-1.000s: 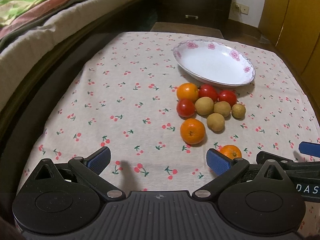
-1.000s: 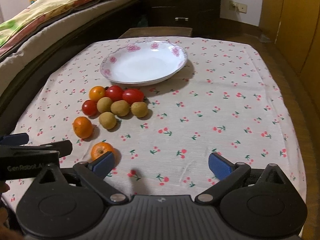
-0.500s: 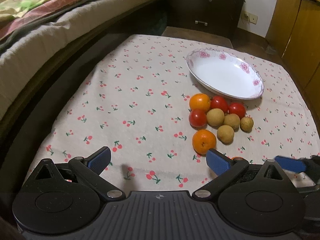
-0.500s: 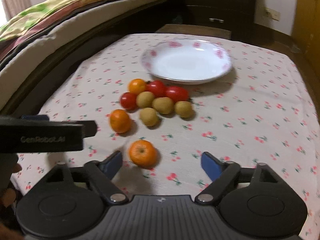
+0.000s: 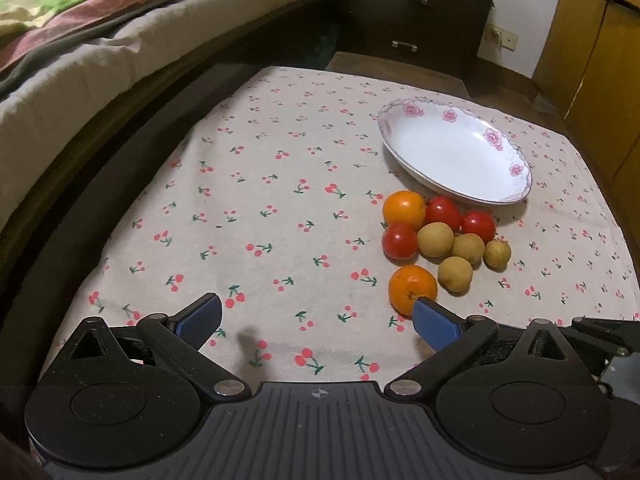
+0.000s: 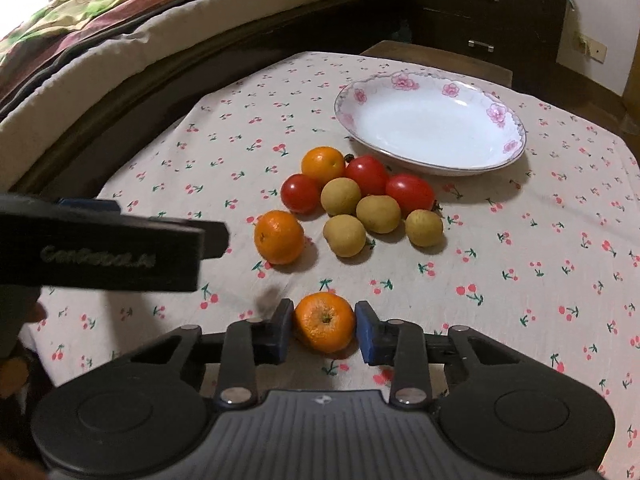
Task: Organize fruits
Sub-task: 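Grasp a mandarin with the right gripper while the left gripper grasps another mandarin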
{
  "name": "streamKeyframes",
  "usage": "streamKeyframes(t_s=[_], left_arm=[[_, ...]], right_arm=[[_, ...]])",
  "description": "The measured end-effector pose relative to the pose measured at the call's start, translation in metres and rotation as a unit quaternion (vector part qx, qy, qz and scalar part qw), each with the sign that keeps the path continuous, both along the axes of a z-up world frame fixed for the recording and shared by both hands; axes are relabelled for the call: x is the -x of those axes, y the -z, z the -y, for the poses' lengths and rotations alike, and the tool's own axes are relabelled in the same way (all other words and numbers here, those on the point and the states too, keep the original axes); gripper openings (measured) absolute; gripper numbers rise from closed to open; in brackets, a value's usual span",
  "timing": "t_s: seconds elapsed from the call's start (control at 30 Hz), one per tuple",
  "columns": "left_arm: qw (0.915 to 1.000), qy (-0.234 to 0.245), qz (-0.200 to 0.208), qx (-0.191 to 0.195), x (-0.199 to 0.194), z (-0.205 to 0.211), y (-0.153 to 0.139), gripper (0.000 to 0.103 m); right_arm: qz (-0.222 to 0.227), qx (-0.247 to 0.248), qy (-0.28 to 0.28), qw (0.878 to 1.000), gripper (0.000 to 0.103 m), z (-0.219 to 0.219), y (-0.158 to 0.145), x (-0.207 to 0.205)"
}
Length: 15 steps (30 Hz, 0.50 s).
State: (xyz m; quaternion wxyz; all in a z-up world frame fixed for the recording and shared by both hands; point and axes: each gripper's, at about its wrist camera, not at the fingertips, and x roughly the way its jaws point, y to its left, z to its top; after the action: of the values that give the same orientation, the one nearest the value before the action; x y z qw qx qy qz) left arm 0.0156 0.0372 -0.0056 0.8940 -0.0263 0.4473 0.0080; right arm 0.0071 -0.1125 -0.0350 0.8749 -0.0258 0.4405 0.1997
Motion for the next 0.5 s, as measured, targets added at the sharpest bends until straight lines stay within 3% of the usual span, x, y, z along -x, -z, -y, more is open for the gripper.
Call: streamKeyframes(t_s=[0.27,0.5], left_arm=[[0.9990,0.042,0.011,-0.009,-0.010,0.022,0.003,0.100],[0.9979,0.063,-0.004,-0.018,-0.023,0.036,0.017,0.083]], right_arm=[[-0.008,-0.006,0.023,1.000,0.033,0.024,-0.011,0.007],[-0.020,-0.026,0.050,0.998,0.033,0.044,-0.013,0.005]])
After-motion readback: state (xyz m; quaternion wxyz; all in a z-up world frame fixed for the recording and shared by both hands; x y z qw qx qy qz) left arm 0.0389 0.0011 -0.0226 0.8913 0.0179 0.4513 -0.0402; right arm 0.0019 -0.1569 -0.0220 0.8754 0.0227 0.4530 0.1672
